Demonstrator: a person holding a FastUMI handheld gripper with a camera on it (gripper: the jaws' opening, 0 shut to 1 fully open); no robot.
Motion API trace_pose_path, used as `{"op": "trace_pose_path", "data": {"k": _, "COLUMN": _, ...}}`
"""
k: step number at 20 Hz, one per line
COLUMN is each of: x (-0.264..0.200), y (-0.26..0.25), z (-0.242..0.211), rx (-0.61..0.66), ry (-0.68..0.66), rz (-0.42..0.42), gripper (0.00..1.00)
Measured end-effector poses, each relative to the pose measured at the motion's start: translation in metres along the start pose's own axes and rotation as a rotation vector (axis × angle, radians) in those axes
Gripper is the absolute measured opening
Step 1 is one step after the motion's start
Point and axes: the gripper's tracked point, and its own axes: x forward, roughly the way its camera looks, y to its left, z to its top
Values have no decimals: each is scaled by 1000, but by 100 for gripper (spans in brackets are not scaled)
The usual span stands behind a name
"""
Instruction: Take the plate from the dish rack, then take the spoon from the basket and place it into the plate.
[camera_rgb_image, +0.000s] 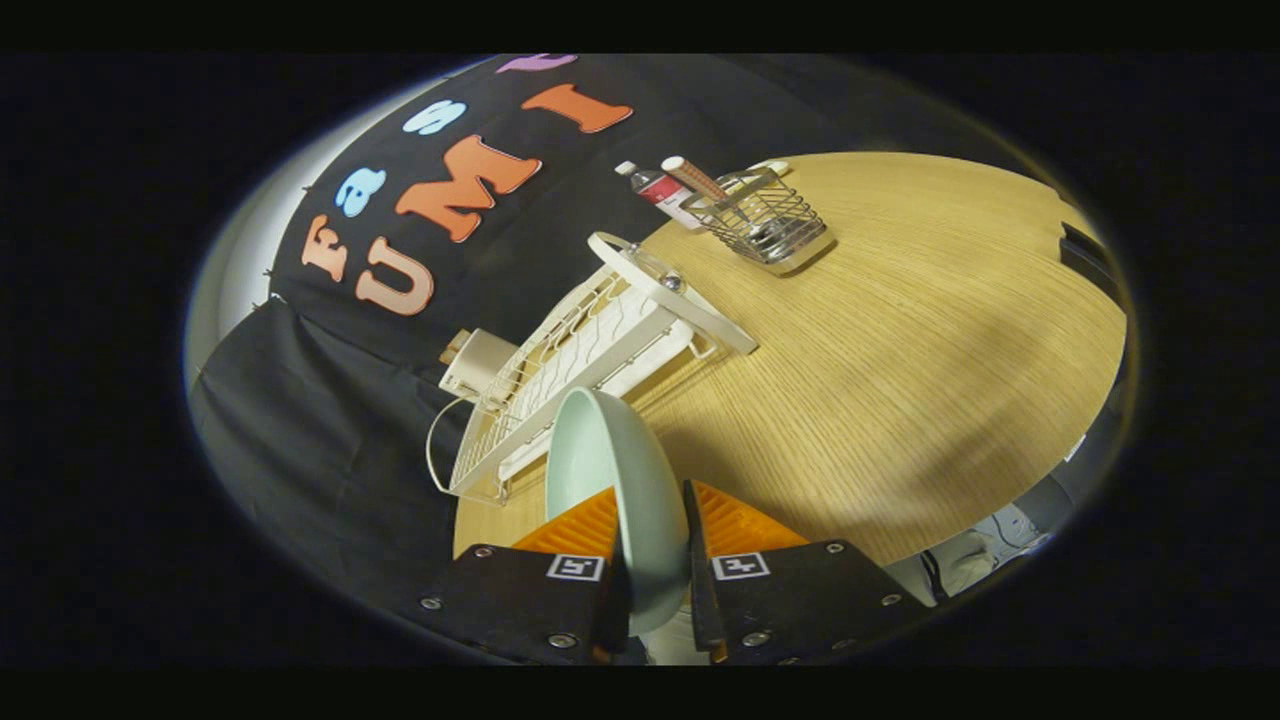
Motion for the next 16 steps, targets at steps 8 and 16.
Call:
{"op": "trace_pose_path", "data": {"k": 8, "x": 7, "y": -16, "z": 7, "rx": -95, "ry": -15, "rz": -86, "gripper": 40}}
{"op": "trace_pose_path", "data": {"k": 16, "x": -11, "y": -33, "z": 61, "rx": -308, "ry": -153, "rz": -195, "gripper": 85}}
